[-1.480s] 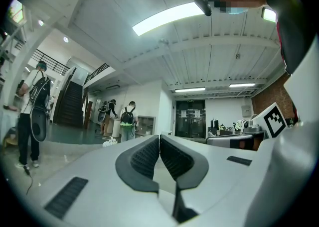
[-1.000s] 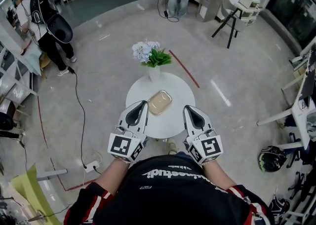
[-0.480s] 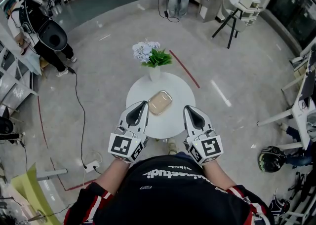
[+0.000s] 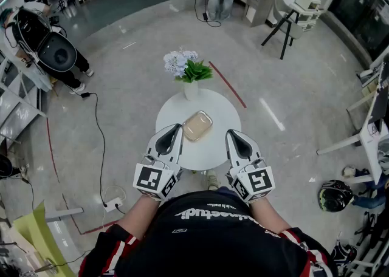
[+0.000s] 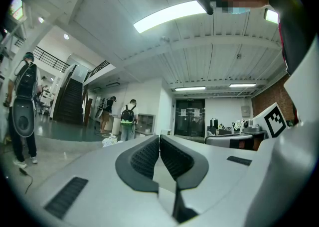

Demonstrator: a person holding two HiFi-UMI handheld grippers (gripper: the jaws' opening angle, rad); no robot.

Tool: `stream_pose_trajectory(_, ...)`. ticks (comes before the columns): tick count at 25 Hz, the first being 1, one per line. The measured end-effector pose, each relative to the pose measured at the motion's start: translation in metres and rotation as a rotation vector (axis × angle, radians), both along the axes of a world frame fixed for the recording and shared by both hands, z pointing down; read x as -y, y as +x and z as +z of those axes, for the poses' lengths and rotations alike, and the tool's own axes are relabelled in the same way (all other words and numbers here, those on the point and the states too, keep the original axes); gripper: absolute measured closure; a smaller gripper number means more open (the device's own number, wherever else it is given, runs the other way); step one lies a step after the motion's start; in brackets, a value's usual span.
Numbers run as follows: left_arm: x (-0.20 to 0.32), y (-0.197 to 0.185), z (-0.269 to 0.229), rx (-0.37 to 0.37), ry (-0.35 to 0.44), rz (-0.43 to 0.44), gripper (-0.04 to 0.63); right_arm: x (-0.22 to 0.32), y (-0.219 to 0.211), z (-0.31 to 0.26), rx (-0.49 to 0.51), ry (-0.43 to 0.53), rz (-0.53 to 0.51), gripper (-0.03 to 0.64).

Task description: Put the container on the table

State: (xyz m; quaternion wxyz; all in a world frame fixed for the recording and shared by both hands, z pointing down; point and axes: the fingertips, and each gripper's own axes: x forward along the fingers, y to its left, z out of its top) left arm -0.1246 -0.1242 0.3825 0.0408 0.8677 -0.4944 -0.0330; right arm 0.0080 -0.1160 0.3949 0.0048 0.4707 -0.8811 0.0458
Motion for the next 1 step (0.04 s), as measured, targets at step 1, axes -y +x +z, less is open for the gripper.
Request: stream_pose_trajectory(1, 0.0006, 0.0001, 0.0006, -0.001, 0.0, 0.0, 0.568, 0.0005, -0.0001, 0.0004, 0.0, 0.0, 0.0, 0.62)
